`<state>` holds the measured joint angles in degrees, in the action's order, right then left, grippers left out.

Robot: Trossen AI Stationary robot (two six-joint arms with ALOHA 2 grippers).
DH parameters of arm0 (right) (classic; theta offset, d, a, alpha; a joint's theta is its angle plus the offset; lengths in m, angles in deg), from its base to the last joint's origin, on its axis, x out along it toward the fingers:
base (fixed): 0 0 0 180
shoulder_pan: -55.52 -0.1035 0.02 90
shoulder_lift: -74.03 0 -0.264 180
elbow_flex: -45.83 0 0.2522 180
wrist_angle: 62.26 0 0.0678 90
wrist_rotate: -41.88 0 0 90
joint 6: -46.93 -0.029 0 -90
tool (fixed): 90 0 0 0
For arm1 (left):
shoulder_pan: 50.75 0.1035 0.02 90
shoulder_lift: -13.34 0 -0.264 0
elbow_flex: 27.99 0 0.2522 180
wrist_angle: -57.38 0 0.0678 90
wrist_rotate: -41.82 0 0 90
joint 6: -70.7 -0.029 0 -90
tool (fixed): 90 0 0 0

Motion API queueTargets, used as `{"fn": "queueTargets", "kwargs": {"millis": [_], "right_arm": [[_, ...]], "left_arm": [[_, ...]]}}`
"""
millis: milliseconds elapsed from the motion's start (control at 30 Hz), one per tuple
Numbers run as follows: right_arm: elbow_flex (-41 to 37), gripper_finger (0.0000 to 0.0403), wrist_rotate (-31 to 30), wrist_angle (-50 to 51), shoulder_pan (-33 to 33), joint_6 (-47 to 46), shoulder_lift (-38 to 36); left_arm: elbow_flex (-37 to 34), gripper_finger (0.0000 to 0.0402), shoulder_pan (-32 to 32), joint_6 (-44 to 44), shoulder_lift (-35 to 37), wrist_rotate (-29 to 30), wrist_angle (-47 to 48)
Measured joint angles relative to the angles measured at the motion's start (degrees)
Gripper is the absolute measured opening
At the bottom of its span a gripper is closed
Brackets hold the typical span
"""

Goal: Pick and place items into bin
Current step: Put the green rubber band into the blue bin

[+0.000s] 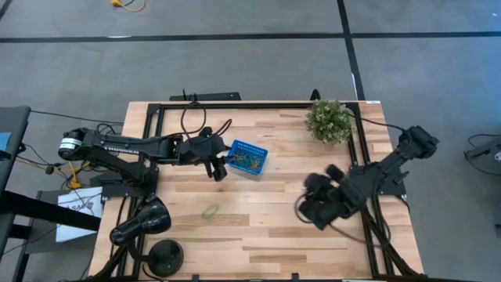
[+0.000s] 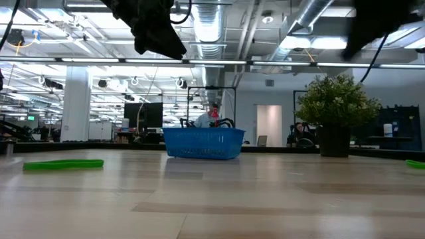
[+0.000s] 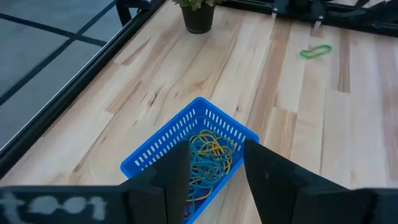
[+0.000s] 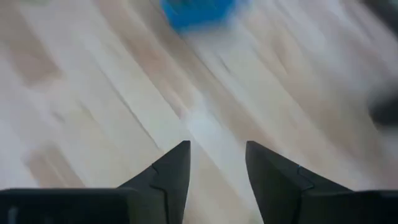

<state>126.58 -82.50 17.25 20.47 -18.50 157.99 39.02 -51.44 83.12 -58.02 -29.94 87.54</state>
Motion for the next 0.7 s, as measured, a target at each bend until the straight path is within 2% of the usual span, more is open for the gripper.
{"fn": "queueTargets", "kwargs": {"millis": [67, 167, 367, 567, 700], "right_arm": [[-0.4, 0.0145, 3.0, 7.2, -3.1, -10.7, 0.4], [-2.8, 0.0144, 7.8, 9.7, -7.4, -18.0, 0.8], [-9.3, 0.0146, 18.6, 2.1, -11.5, -24.5, 0.7], [-15.8, 0.0143, 22.5, 1.5, -11.3, -27.6, 0.8], [-18.4, 0.0145, 22.6, -0.9, -10.3, -27.5, 0.8]], "left_arm": [[0.0, 0.014, 0.0, 0.2, 0.0, 0.0, -0.2], [0.0, 0.014, 0.0, 0.3, 0.0, 0.0, -0.8], [0.0, 0.014, 0.0, 1.1, 0.0, 0.0, -1.0], [0.0, 0.014, 0.0, 1.2, 0.0, 0.1, -0.9], [0.0, 0.014, 0.0, 1.2, 0.0, 0.1, -0.9]]}}
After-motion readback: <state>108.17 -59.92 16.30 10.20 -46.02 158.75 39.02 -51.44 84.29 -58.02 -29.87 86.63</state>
